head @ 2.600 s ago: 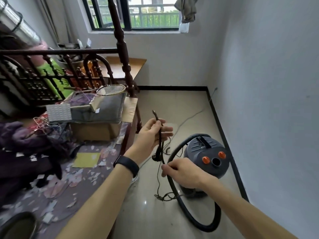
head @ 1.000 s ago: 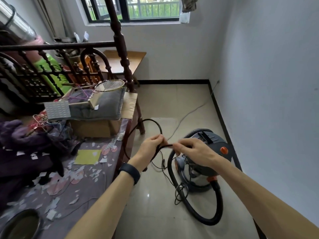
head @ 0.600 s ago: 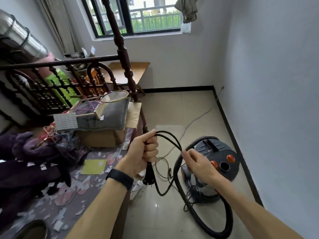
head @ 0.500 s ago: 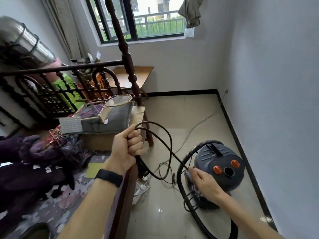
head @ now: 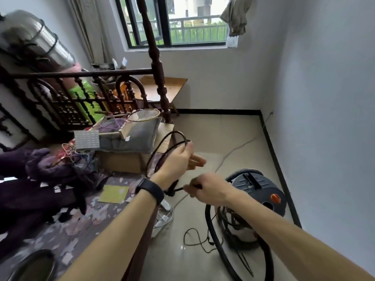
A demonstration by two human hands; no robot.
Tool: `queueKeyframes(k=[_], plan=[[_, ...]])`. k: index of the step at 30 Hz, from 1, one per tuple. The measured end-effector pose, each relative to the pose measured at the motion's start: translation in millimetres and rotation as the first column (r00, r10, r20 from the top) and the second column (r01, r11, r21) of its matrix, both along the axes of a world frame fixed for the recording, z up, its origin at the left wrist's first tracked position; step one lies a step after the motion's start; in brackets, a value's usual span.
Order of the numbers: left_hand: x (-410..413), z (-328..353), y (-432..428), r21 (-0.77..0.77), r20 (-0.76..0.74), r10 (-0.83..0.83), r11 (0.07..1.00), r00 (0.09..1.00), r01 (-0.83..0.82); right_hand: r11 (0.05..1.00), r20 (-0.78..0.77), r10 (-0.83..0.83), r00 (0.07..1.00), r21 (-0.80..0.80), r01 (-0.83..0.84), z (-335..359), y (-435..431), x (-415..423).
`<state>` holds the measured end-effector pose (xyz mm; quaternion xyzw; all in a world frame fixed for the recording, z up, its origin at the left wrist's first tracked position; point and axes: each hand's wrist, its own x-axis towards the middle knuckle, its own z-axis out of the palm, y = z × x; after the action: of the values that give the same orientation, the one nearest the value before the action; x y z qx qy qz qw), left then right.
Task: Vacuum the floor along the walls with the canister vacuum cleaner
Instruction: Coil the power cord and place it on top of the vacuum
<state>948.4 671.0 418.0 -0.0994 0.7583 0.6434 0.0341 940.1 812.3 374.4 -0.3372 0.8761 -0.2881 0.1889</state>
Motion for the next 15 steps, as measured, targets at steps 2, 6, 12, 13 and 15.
queueKeyframes(k=[2,6,12,13,15], plan=[[3.0,-12.7,7.0,-0.091,0.002,0.005,0.996,1.0,-0.004,0.985,0.029,0.007,1.0,-0.172,-0.002,19.0,-3.6,-2.3],[7.1,-20.6,4.3,-0.074,0.065,-0.021,0.997,0.998,0.025,0.935,0.071,-0.119,0.99,-0.329,0.136,32.3,20.8,-21.1],[17.8,-2.6,4.0,-0.047,0.276,-0.303,0.943,0.912,0.328,0.926,0.23,-0.097,0.968,-0.336,0.172,12.6,55.5,-28.2],[17.3,0.2,1.0,0.02,0.3,-0.322,0.943,0.898,0.331,0.922,0.287,-0.083,0.954,-0.341,0.183,6.9,61.6,-29.6],[15.4,4.2,-7.1,0.18,0.313,-0.346,0.936,0.885,0.302,0.894,0.389,-0.106,0.915,-0.366,0.259,-5.6,74.9,-31.9]])
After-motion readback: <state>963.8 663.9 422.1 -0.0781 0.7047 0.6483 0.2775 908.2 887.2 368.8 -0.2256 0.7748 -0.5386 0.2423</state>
